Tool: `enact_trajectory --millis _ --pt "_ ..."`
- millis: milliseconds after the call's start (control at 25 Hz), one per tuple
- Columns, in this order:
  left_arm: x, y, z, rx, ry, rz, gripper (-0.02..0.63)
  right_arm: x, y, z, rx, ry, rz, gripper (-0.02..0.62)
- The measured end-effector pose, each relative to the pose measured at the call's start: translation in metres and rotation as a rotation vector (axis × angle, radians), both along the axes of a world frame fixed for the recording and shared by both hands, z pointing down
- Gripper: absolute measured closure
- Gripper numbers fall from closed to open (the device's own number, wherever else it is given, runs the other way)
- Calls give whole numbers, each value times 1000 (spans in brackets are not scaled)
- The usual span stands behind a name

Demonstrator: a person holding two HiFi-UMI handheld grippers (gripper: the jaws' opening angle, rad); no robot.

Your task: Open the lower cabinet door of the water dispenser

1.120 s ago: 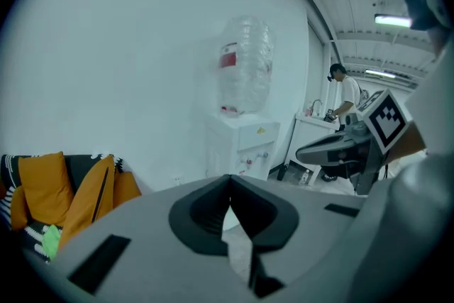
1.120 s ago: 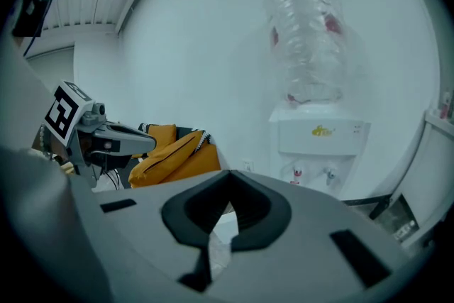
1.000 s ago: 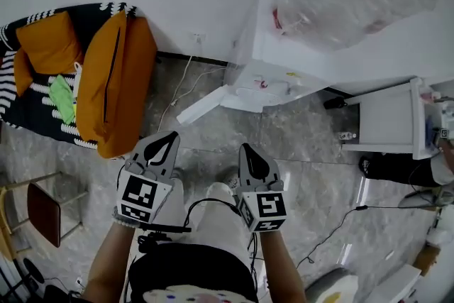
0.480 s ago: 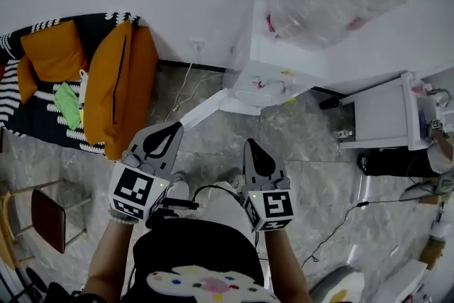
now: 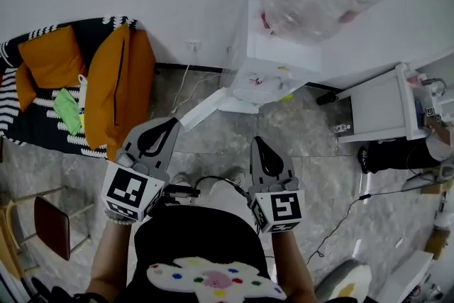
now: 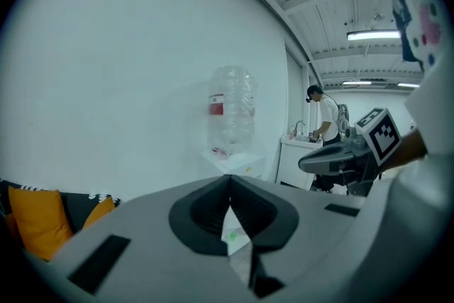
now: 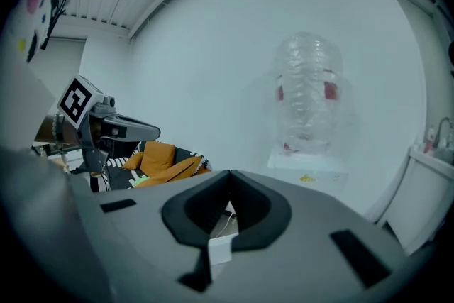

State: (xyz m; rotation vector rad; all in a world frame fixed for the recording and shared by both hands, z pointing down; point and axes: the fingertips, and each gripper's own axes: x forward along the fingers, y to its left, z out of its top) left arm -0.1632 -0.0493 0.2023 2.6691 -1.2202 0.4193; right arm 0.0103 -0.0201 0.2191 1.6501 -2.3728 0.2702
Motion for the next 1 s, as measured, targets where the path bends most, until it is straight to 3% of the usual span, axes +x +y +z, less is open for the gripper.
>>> enact_trajectory --millis 160,400,1000 --pt "-1 3 4 -15 -2 -4 594 0 4 2 -38 7 8 592" --pt "2 4 6 -9 7 9 594 -4 -4 -13 34 5 0 592" --pt "3 4 7 -20 13 17 594 -10 -3 -19 32 7 0 592"
